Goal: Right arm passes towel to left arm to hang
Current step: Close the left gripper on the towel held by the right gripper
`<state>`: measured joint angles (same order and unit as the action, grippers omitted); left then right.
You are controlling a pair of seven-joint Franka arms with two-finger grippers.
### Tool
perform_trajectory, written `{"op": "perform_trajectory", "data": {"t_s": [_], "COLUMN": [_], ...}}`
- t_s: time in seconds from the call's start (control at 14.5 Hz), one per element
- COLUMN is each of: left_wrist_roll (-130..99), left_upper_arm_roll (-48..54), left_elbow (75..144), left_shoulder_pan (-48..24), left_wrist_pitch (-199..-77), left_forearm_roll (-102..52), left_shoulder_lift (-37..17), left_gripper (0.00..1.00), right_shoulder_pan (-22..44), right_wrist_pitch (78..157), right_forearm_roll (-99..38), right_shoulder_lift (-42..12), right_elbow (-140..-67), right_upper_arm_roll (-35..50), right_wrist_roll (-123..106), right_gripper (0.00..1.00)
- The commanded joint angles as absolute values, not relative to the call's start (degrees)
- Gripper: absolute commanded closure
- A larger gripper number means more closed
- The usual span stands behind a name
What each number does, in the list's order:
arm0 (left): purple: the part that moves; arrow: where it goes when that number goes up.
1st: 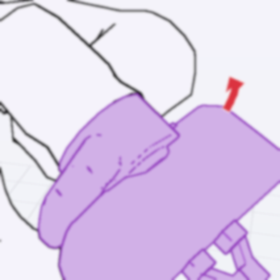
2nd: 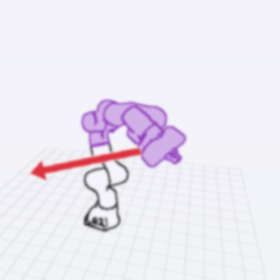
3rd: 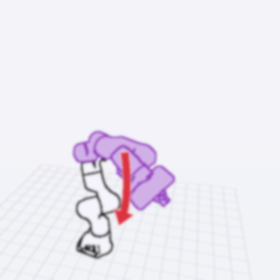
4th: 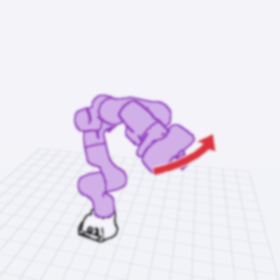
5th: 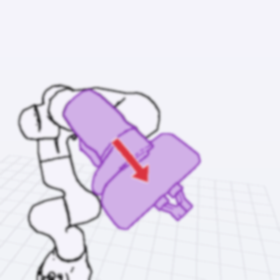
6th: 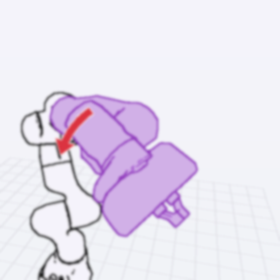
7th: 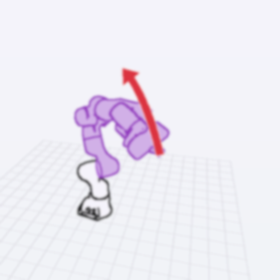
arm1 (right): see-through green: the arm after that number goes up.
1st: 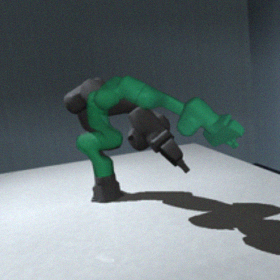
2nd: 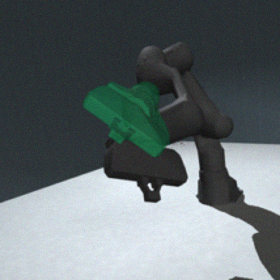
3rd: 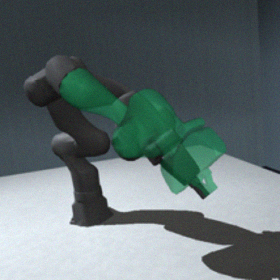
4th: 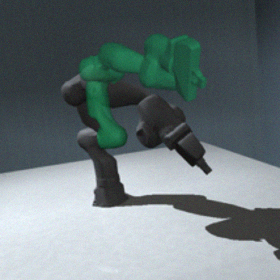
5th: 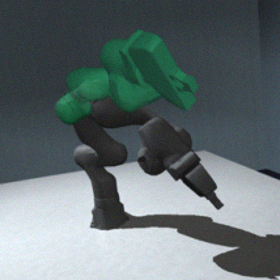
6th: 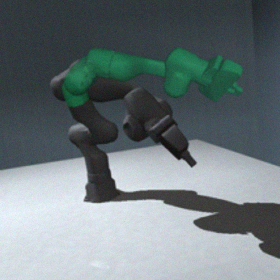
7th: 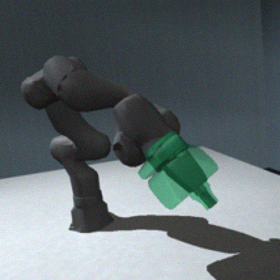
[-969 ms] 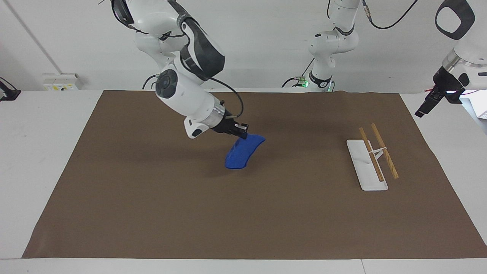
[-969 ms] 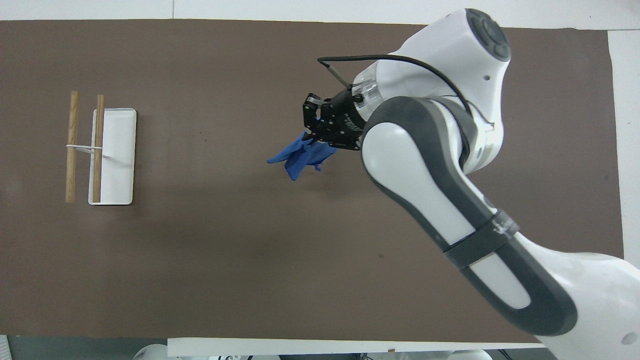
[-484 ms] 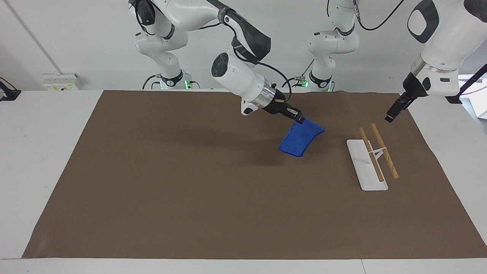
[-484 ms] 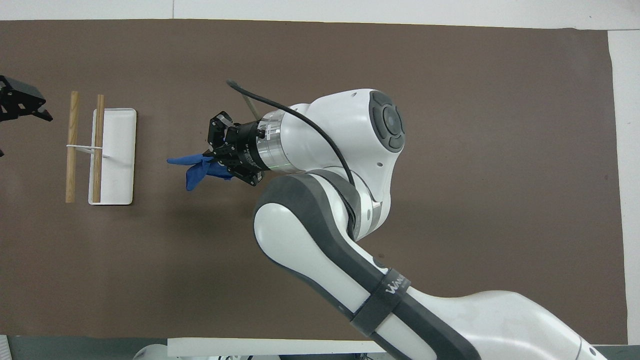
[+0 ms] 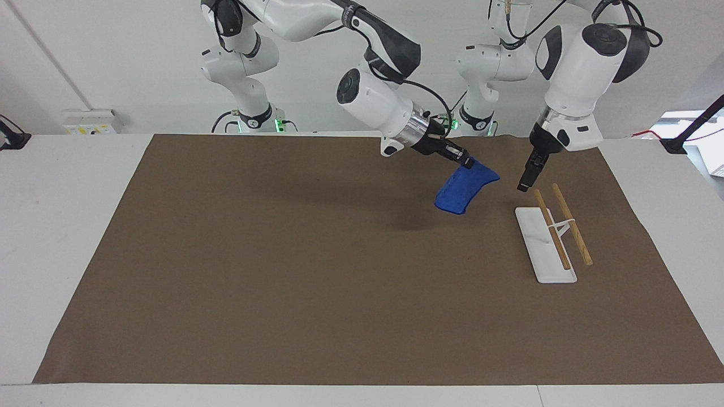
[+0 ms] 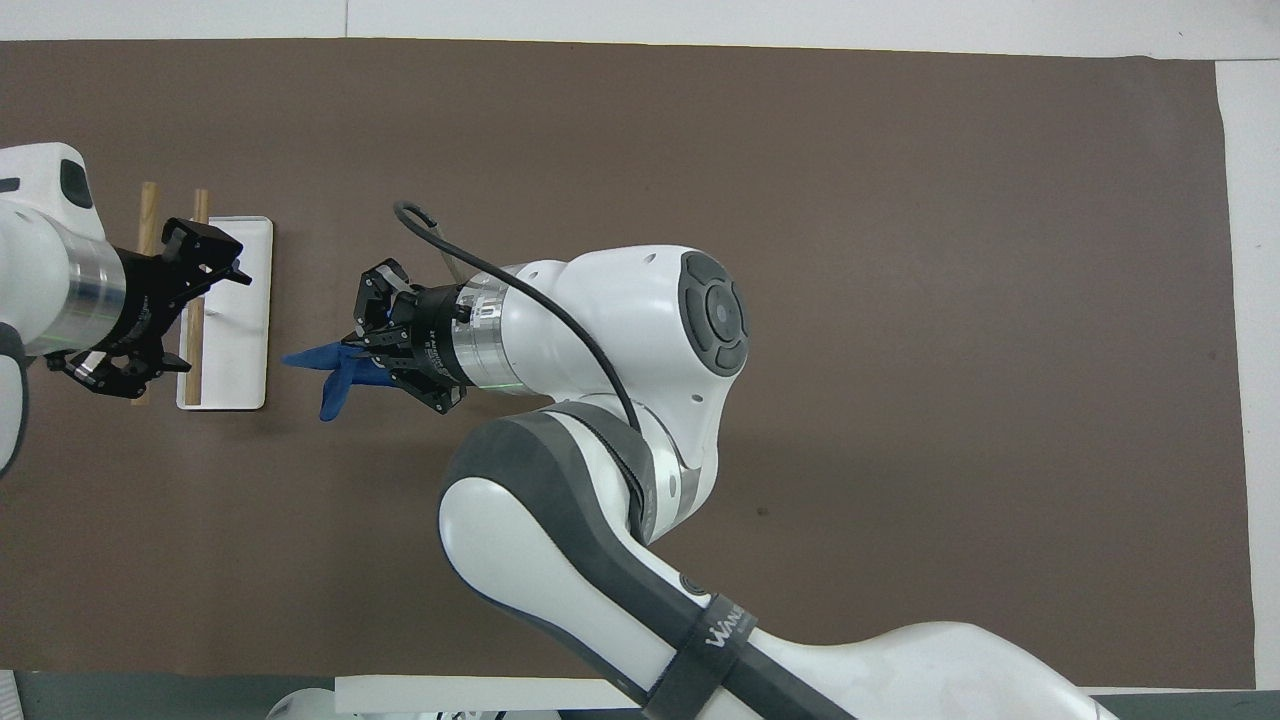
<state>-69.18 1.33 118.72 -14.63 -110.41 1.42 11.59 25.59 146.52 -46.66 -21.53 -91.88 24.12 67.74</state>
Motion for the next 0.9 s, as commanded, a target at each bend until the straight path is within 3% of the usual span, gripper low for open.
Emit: {"op": "perform_trajectory", "data": {"t_s": [0.0,0.28,0.42,0.55,0.76,0.83], "left_wrist_roll": [-74.08,-73.92,-73.92,-74.0,-73.92,-74.0], "left_upper_arm_roll": [0.62,0.62,0.62,0.62,0.62,0.62], "left_elbow": [123.22,125.77,125.86,126.39,126.3,126.3], "left_shoulder_pan": [-17.57,-17.93,-18.02,-18.45,-19.24,-19.51], "left_wrist_pitch": [-113.99,-113.73,-113.82,-113.91,-114.34,-114.43], "left_forearm_roll": [1.05,1.05,0.97,-0.78,-1.14,-1.4], "left_shoulder_lift": [13.98,14.76,14.85,15.2,15.12,15.12], "left_gripper": [0.0,0.01,0.08,0.35,0.89,0.96], "right_shoulder_pan": [25.31,25.31,25.22,25.22,25.22,25.22], "right_wrist_pitch": [147.39,147.48,147.48,147.57,147.57,147.66], "right_forearm_roll": [-47.81,-47.81,-47.81,-47.73,-47.72,-47.72], "right_shoulder_lift": [-21.09,-21.09,-21.09,-21.09,-20.92,-20.92], "right_elbow": [-92.81,-92.81,-92.81,-93.25,-93.69,-93.78], "right_upper_arm_roll": [24.17,24.08,24.08,24.08,24.08,24.08], "right_wrist_roll": [67.76,67.59,67.41,67.24,67.15,67.15], "right_gripper": [0.99,0.99,0.99,0.99,0.99,0.99]}}
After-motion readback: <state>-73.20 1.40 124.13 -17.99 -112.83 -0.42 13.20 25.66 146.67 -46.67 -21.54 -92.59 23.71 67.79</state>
